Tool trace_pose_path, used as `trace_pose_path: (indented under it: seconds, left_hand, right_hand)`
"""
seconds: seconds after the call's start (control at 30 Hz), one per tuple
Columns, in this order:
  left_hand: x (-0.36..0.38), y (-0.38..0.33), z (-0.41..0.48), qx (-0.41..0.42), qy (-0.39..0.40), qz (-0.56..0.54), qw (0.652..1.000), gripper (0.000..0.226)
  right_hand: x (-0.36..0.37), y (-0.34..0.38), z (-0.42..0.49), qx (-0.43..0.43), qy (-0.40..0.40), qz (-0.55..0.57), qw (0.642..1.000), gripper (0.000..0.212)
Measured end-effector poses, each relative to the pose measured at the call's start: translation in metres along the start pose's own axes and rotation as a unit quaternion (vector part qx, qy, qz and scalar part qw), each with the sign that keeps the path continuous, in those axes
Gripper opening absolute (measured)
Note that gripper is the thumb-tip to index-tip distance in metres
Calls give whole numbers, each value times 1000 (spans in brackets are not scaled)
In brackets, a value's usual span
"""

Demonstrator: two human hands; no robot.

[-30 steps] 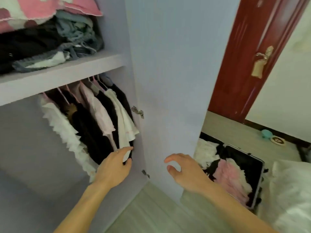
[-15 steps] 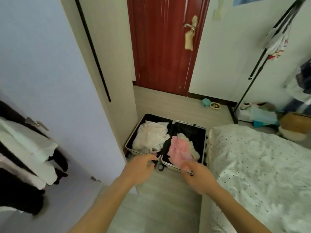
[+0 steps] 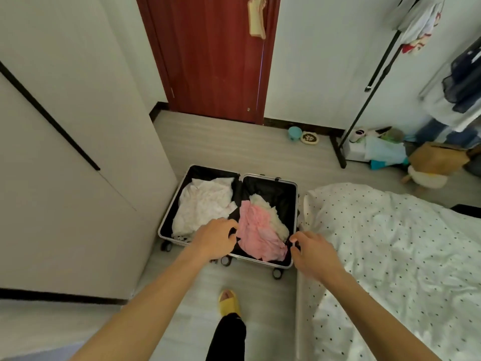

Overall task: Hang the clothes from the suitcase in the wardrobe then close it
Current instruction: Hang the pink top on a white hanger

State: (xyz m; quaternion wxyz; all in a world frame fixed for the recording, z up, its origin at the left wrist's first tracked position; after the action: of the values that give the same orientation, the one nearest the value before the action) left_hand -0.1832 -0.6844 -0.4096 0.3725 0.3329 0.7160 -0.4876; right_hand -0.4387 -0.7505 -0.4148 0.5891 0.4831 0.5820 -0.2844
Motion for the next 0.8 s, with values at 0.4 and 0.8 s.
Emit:
trace_pose_path:
  seconds: [0.4,0.8]
  left_hand:
    - [108,103,218,-76,76,77,991,49]
    - [435,280,367,-130,82,144,978,71]
  right_hand:
    - [131,-49,201,113,129,50,984,30]
    - [506,-159,362,223,219,85,946,67]
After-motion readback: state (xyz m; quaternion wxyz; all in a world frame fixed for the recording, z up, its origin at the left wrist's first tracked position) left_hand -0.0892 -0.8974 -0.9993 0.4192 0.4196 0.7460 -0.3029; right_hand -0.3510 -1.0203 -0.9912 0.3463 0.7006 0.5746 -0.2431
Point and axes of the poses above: each hand's wrist, its own z-axis towards the middle knuckle, its own x-axis out of the palm, y = z × x, the point moved 1 cm from there along z, towards the middle knuckle, and after that the axes turned 11 degrees about -y, right-handed, at the moved point
